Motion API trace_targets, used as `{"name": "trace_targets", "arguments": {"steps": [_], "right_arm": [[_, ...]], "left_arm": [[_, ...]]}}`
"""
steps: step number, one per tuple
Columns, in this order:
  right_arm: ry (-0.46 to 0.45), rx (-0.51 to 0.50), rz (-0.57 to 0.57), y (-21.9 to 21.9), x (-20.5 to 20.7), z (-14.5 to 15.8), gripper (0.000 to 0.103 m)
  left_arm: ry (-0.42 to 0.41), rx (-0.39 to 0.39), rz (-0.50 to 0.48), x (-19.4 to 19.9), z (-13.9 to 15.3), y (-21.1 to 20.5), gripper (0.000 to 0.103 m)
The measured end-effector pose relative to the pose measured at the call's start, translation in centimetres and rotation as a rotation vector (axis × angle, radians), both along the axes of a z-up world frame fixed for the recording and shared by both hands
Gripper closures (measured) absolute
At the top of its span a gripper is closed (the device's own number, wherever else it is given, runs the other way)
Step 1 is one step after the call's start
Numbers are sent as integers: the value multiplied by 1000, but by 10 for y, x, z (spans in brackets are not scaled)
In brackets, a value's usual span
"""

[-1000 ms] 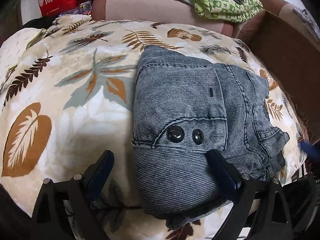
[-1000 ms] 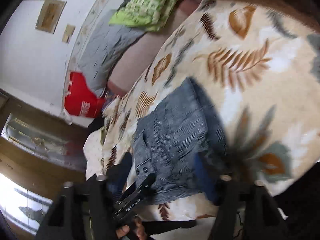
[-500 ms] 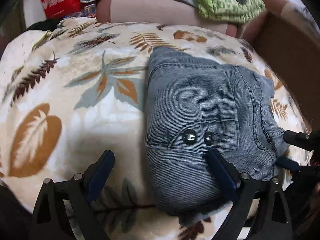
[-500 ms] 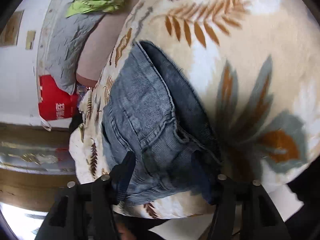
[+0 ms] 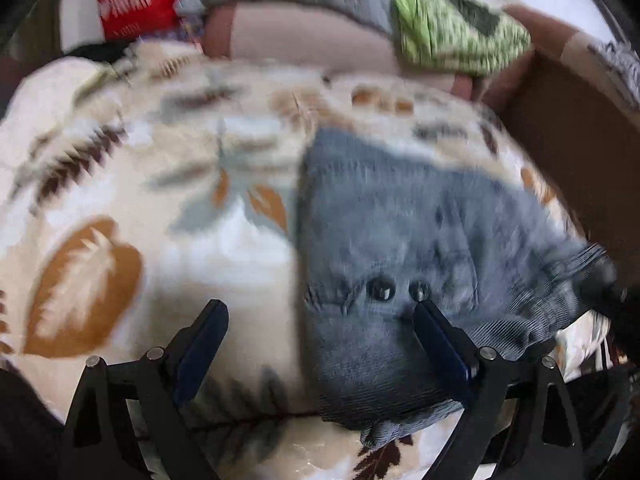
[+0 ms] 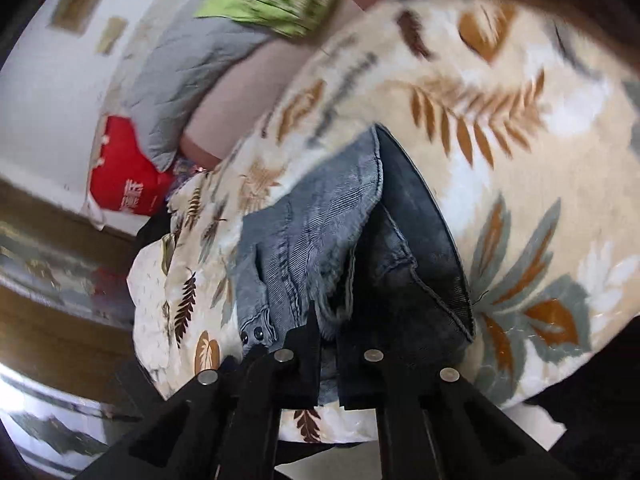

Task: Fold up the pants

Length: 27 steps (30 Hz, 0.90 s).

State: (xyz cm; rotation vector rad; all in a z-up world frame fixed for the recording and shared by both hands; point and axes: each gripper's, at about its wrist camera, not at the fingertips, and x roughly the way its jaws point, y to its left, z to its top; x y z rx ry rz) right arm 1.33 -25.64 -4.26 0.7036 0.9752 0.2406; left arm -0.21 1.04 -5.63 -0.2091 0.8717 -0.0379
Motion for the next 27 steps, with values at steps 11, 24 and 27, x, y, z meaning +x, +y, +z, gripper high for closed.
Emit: {"name": "trace_targets", "arguments": {"steps": [11, 24, 27], "right_arm": [[142, 33, -45, -28, -6, -68, 97], [-4, -95, 116, 22, 46, -7, 45], [112, -154, 134, 26, 41, -65, 63]], "left_arm": [[84, 138, -80, 11, -33, -32, 6], [87, 112, -100, 13, -34, -28, 6], [119, 22, -94, 13, -23, -19, 8]]}}
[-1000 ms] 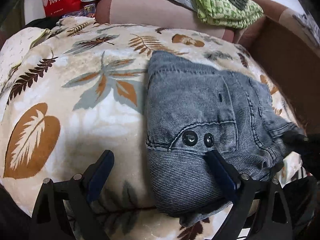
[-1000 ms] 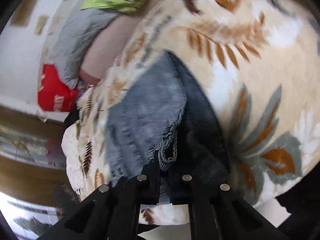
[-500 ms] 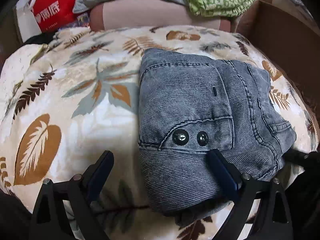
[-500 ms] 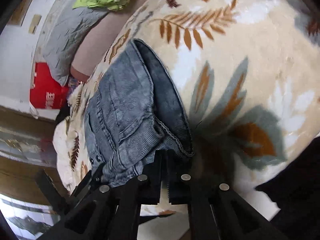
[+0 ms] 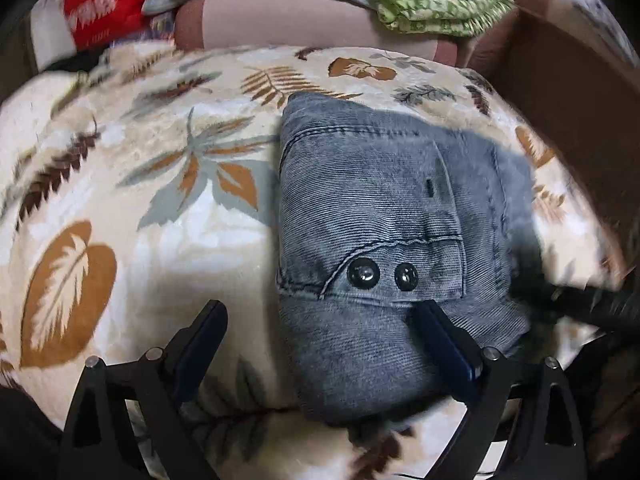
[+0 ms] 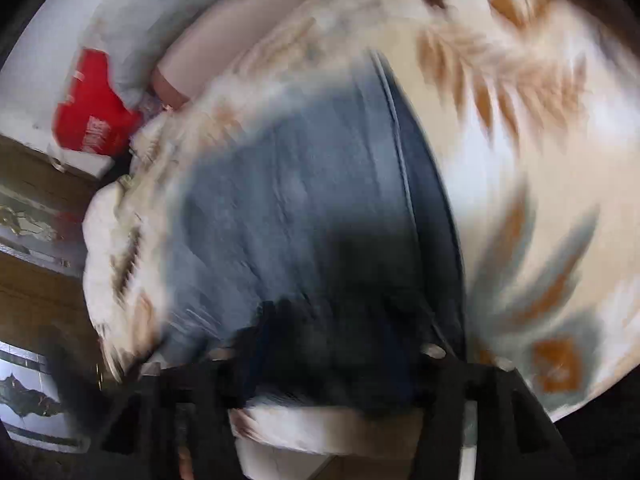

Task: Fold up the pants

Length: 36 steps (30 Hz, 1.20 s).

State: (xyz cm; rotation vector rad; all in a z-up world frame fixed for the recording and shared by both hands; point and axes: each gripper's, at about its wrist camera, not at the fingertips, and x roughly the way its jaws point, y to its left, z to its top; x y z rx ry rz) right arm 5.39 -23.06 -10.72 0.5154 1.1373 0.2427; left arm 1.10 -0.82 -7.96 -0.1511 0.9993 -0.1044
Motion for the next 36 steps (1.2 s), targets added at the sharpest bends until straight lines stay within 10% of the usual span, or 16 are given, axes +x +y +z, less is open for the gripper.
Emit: {"name": "trace_targets", "arguments": {"steps": [4, 7, 15, 17, 20, 24, 27, 32, 36], "right_arm": [[15, -40, 30, 0, -5, 8, 63], [53, -77, 65, 7, 5, 20, 62], [-135, -59, 126, 41, 68, 99, 43], [-134, -85, 140, 45, 89, 87, 39], [106, -154, 97, 30, 107, 11, 40], [47, -193, 134, 34, 96, 24, 41], [61, -269, 153, 42, 97, 46, 42], [-78, -301, 313, 98, 126, 107, 25], [-23, -421, 558, 177, 172, 103, 17]], "left_arm": [[-124, -59, 67, -3, 34, 13, 8], [-15, 105, -4, 13, 2, -8, 8], [-8, 65, 8, 10, -15, -4, 5], [-7, 62, -1, 10, -14, -3, 5], [17, -37, -3, 15, -4, 9, 7], [-133, -50, 50, 11, 30, 20, 7], [52, 13, -61, 27, -12, -2, 6], [30, -7, -54, 25, -18, 1, 4], [18, 1, -62, 23, -18, 0, 4]]}}
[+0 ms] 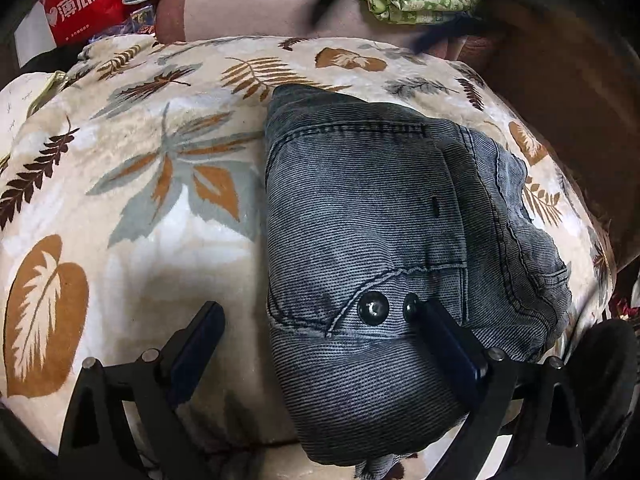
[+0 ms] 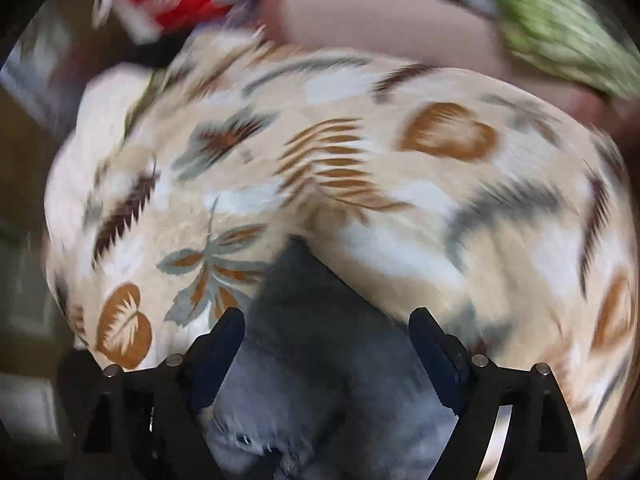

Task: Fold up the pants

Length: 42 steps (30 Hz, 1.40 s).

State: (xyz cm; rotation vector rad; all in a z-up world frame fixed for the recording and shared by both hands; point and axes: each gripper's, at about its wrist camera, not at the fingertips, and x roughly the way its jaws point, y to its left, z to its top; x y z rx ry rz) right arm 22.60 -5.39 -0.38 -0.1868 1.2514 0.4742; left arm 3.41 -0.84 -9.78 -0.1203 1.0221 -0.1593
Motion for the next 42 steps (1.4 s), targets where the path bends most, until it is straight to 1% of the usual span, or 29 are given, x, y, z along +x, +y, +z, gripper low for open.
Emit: {"name": "trace_targets", "arguments": {"steps": [2, 4, 5, 6, 7, 8, 9, 15, 16, 17, 18, 19, 20, 22, 25, 26, 27, 28, 30, 31, 32, 33, 35, 36, 38, 39, 40, 41, 42], "right_arm": [[91, -37, 42, 29, 22, -20, 17], [162, -109, 67, 49, 36, -45, 17], [202, -146, 74, 56, 42, -59, 23], [242, -180, 89, 60, 43, -71, 39], [267, -201, 101, 61, 44, -78, 86], [271, -225, 89, 59, 46, -82, 85], [250, -220, 73, 55, 47, -80, 86], [131, -140, -39, 33, 39, -63, 86], [70, -140, -78, 26, 37, -55, 85], [-43, -184, -144, 14, 36, -41, 84], [-85, -189, -180, 6, 34, -33, 84], [-106, -159, -219, -7, 32, -24, 84], [-105, -92, -247, -23, 25, -15, 84], [-72, 13, -240, -45, 5, -4, 84], [2, 126, -233, -71, -36, -7, 84], [18, 151, -251, -87, -54, -14, 84], [25, 162, -261, -96, -59, -21, 84], [45, 175, -286, -108, -68, -37, 81], [152, 157, -325, -129, -70, -87, 80], [137, 216, -332, -137, -74, -91, 81], [121, 262, -346, -143, -79, -84, 81], [113, 268, -349, -146, -83, -76, 81], [24, 236, -341, -149, -100, -53, 80], [7, 245, -334, -151, -105, -48, 80], [-17, 314, -326, -161, -129, -37, 79], [-24, 323, -330, -162, -137, -36, 74], [-22, 333, -331, -163, -144, -41, 62], [2, 347, -335, -165, -154, -53, 39], [31, 334, -344, -165, -158, -71, 34]], "left_arm": [[-4, -2, -6, 1, 0, 0, 4], [-9, -4, -11, 0, 1, 2, 4], [-11, -5, -13, 2, 1, 2, 4], [-13, -5, -14, 0, 1, 2, 4], [-14, -6, -16, 0, 1, 2, 4], [-15, -10, -17, 1, 1, 3, 4], [-15, -12, -17, 1, 1, 3, 4], [-20, -12, -15, -2, 1, 5, 4], [-21, -10, -14, -2, 0, 5, 4], [-24, -10, -12, -2, 0, 4, 4], [-25, -12, -11, -2, 0, 5, 4], [-29, -14, -9, -2, 0, 5, 4], [-32, -15, -8, -3, 0, 4, 4], [-37, -17, -3, -4, 0, 4, 4], [-47, -29, 7, -6, 0, 5, 4], [-51, -30, 8, -7, 0, 5, 4], [-54, -31, 10, -7, 0, 5, 4], [-56, -34, 12, -8, 0, 5, 4], [-52, -44, 20, -9, 0, 6, 4], [-50, -50, 25, -10, 2, 7, 4], [-45, -61, 27, -12, 5, 9, 4], [-44, -76, 36, -14, 11, 12, 4], [-73, -94, 62, -20, 25, 18, 4], [-99, -101, 71, -23, 32, 22, 4], [-131, -89, 106, -29, 44, 29, 4], [-124, -83, 118, -29, 44, 31, 4], [-106, -80, 117, -28, 40, 31, 4], [-67, -58, 111, -25, 31, 27, 4], [0, -2, 86, -19, 16, 19, 4]]}}
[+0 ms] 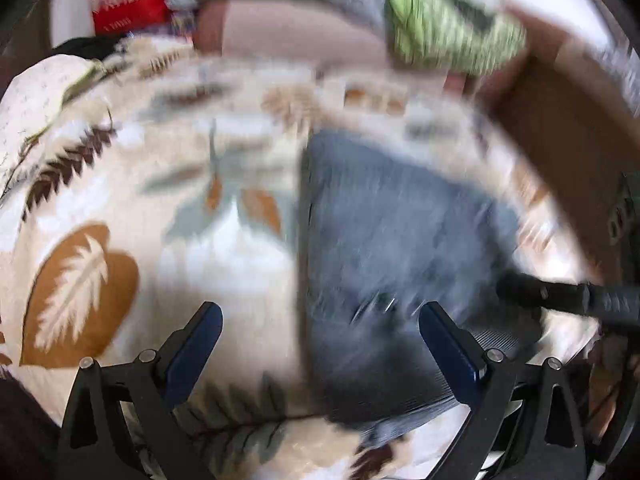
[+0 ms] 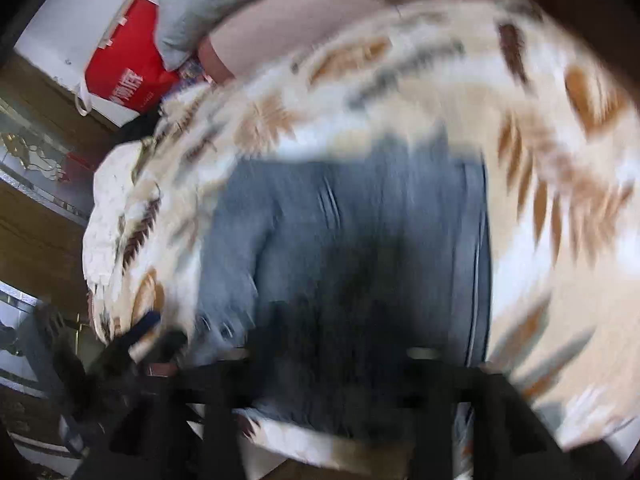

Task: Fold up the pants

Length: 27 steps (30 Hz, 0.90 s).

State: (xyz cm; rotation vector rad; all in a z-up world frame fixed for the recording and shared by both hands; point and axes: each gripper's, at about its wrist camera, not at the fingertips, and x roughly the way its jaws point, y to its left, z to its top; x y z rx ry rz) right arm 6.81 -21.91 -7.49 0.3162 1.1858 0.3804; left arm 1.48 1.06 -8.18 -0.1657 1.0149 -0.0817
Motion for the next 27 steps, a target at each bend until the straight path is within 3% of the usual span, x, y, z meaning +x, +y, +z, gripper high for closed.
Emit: {"name": "trace_targets", "arguments": {"steps": [1, 2, 4, 9, 11, 13, 14, 21, 24, 27], "right_arm": [[23, -22, 14, 1, -2, -18, 34], [-44, -60, 37, 5, -9, -19, 34], [-80, -125, 64, 14, -16, -7, 34], [-173, -56, 0, -12, -35, 20, 34], [-156, -32, -12, -21, -41, 8, 34], [-79, -62, 31, -19, -41, -22, 34], [-123, -63, 30, -19, -43, -20, 34], [-163, -48, 2, -22, -47, 2, 34], [-104, -62, 19, -19, -44, -19, 34], [-121, -52, 13, -19, -47, -11, 34]], "left_arm": [[25, 28, -15, 2, -11, -7, 4], [-7, 25, 1, -1, -11, -7, 4], [0, 24, 16, -2, -5, -6, 4], [-45, 42, 49, -9, 14, -3, 4], [-3, 56, 45, -3, 5, -3, 4], [19, 40, 47, -3, 0, -1, 4], [17, 37, 56, -3, 1, 0, 4], [20, 51, 48, -3, 4, -2, 4], [23, 46, 49, -2, 2, -2, 4], [26, 41, 49, -3, 2, 0, 4]]}}
